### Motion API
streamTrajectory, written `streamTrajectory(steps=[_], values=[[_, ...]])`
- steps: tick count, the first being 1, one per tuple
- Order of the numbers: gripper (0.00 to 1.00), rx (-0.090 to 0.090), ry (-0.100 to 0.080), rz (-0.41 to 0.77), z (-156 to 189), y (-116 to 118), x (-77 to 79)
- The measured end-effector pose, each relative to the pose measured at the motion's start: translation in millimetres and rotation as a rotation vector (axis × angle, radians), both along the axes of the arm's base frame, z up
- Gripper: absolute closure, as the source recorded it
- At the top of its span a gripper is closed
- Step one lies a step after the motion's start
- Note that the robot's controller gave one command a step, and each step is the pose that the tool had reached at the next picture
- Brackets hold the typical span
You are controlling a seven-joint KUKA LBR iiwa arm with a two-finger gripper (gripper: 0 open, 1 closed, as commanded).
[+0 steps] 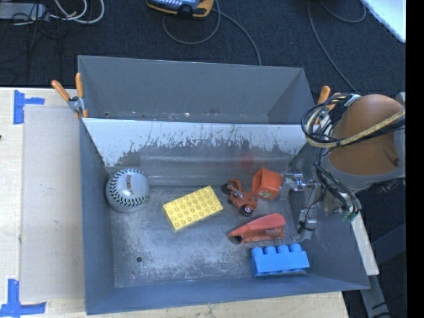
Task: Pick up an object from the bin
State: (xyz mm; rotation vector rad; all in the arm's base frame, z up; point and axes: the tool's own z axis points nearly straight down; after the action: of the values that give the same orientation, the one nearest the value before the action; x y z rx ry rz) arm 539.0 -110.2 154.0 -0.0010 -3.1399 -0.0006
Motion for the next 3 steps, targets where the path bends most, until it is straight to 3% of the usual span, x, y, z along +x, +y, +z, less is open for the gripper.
streamTrajectory(steps=[1,2,3], values=[[0.0,-0.002,-0.005,0.039,-32.8,15.0,-3.8],[0.0,0.002,0.004,0.183,-62.7,37.7,-16.2],[1.0,-0.001,-0.004,-0.004,-80.7,48.3,-6.4]])
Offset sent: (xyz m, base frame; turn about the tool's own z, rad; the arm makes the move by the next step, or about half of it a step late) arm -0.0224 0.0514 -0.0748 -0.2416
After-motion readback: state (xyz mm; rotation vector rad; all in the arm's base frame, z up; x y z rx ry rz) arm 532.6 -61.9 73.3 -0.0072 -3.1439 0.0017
